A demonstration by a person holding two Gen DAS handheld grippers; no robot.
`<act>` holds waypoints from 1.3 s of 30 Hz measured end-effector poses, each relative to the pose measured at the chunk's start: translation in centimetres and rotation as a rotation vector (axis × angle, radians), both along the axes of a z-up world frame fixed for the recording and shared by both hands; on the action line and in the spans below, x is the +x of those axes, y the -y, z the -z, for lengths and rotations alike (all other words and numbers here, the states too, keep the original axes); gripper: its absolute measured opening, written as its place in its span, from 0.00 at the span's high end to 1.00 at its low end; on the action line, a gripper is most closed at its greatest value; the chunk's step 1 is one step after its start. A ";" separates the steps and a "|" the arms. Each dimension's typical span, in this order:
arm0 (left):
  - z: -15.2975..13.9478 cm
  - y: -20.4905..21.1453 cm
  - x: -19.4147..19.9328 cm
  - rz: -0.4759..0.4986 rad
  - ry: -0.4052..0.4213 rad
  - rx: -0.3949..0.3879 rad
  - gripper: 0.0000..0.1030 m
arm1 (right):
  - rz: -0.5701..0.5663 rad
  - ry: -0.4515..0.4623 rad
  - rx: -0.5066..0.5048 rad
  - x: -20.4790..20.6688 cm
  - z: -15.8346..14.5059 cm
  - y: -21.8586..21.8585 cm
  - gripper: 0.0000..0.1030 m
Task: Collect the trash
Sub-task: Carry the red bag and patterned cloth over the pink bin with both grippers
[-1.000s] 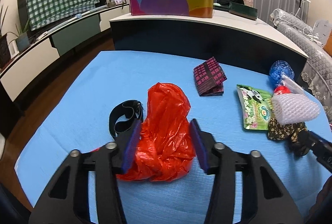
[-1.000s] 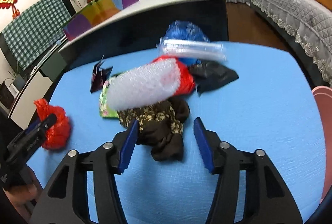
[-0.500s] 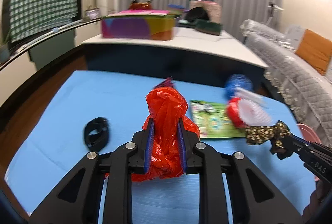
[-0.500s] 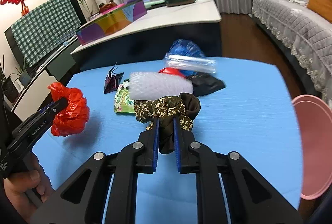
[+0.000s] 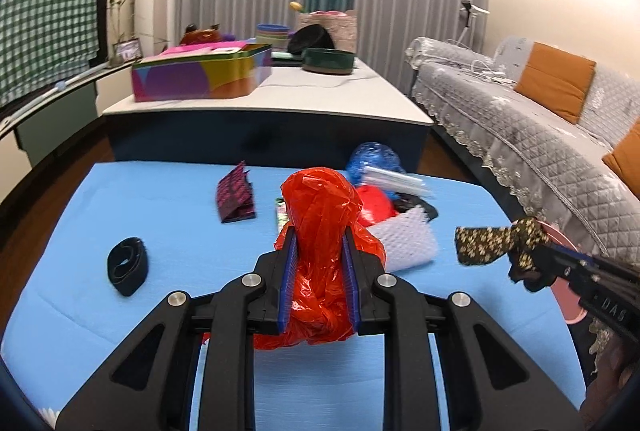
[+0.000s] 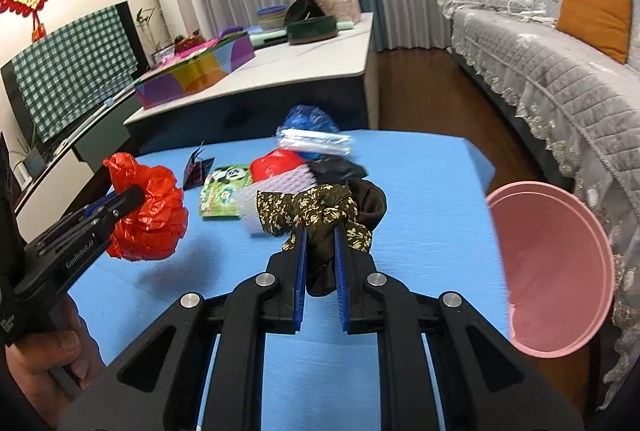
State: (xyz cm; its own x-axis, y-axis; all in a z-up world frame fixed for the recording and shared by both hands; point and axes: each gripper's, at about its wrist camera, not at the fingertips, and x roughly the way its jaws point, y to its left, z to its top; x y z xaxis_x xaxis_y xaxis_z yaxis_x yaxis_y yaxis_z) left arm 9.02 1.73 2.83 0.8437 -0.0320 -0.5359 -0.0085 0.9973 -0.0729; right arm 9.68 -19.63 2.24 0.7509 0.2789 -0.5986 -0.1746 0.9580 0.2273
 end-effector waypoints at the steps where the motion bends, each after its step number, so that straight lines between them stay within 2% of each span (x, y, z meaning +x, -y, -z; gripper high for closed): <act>1: -0.1 0.2 0.0 0.007 0.002 0.002 0.80 | 0.013 0.010 0.004 -0.2 -0.4 0.5 0.87; 19: -2.2 5.7 -0.9 0.148 0.036 -0.006 0.80 | 0.179 0.123 -0.021 -3.9 -6.7 8.6 0.87; 34: -4.5 12.2 0.1 0.287 0.049 -0.029 0.80 | 0.258 0.150 -0.075 -3.5 -9.6 16.3 0.87; 39: -4.7 14.5 0.5 0.333 0.050 -0.020 0.80 | 0.314 0.158 -0.068 -3.2 -9.1 19.1 0.87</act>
